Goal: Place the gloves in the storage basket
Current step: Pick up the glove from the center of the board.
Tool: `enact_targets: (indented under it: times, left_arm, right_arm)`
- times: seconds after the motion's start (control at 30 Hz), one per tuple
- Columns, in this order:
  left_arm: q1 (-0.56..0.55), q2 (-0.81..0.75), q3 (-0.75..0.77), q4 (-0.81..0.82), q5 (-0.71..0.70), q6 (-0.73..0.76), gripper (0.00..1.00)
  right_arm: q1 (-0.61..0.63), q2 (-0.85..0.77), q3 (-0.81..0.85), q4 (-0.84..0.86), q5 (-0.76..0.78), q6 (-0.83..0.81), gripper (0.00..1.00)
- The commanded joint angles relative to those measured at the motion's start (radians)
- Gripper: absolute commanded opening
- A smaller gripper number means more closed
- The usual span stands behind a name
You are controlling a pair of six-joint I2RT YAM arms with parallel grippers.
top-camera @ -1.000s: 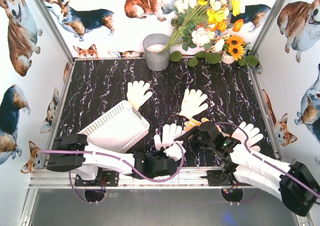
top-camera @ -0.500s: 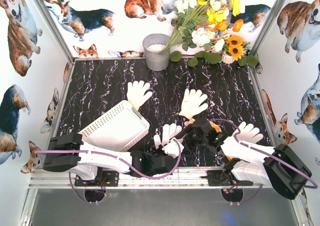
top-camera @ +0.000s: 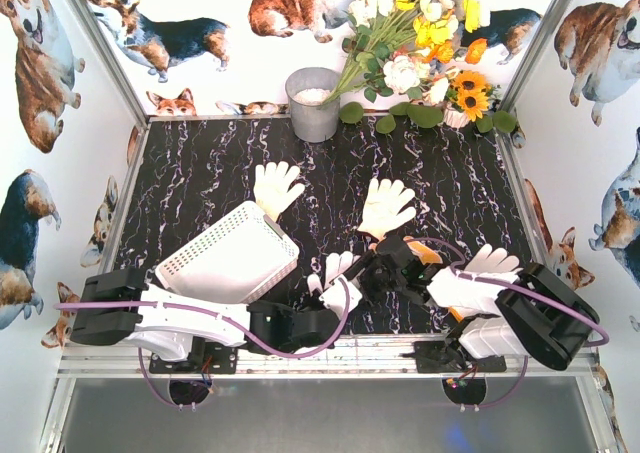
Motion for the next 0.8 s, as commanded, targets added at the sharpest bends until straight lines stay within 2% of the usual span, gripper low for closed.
enact_targets:
  times: [0.0,0.23,0.4,0.47,0.53,0.6,0.77]
  left_arm:
    - [0.006,-0.031,-0.015,0.066,0.064,0.037,0.00]
    - [0.007,-0.052,-0.021,0.084,0.108,0.039,0.00]
    - [0.023,-0.076,-0.018,0.065,0.124,0.032,0.00]
    - [0.043,-0.084,-0.012,0.050,0.149,0.032,0.00]
    - [0.059,-0.094,-0.005,0.033,0.165,0.033,0.00]
    - [0.069,-0.109,0.005,0.011,0.165,0.041,0.00]
    - [0.115,-0.142,0.056,-0.086,0.174,0.068,0.00]
  right_arm:
    - [0.013,0.014,0.013,0.093,-0.019,0.009,0.60]
    - [0.016,0.023,0.011,0.126,-0.036,0.009,0.52]
    - [0.016,0.016,0.015,0.150,-0.052,0.008,0.29]
    - [0.016,0.009,0.016,0.161,-0.047,0.009,0.12]
    - [0.016,0.000,0.016,0.177,-0.038,0.030,0.04]
    - [0.015,-0.012,0.019,0.183,-0.026,0.048,0.00]
    - [0.013,-0.079,0.040,0.141,0.043,0.061,0.00]
